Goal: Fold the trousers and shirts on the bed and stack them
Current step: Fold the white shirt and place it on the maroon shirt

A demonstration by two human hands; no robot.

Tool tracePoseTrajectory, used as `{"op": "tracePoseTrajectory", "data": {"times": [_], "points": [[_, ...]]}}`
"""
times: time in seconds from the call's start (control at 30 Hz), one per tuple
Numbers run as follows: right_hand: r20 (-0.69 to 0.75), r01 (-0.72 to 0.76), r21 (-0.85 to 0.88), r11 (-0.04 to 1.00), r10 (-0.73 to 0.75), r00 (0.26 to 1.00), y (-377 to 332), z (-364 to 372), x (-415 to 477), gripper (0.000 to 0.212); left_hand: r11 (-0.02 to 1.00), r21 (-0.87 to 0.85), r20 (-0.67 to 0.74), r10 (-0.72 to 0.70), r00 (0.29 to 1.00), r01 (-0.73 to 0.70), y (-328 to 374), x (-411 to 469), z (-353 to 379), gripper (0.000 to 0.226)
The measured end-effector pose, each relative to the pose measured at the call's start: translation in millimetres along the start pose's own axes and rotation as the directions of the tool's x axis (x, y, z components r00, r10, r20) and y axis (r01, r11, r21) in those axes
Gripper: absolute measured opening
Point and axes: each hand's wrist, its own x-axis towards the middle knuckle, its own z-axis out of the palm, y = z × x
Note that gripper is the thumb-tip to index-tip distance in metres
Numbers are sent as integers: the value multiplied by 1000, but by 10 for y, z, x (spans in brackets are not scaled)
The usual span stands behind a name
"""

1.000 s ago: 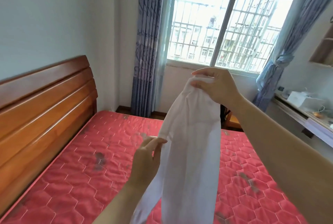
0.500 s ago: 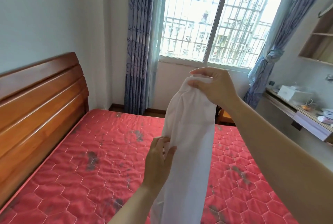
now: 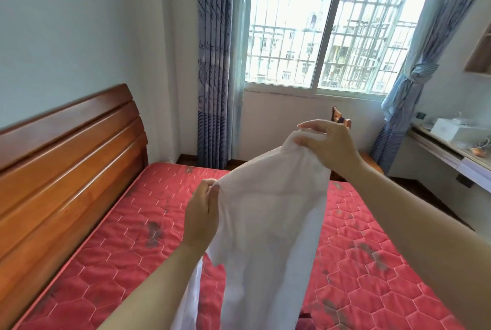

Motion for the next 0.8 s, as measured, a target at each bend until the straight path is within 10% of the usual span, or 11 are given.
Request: {"op": "tracePoseTrajectory", "data": {"times": [0.8], "points": [[164,14,243,970,-55,985,-784,570,-1784,20,911,370,35,-211,977,184,242,-2257,-1917,20]]}}
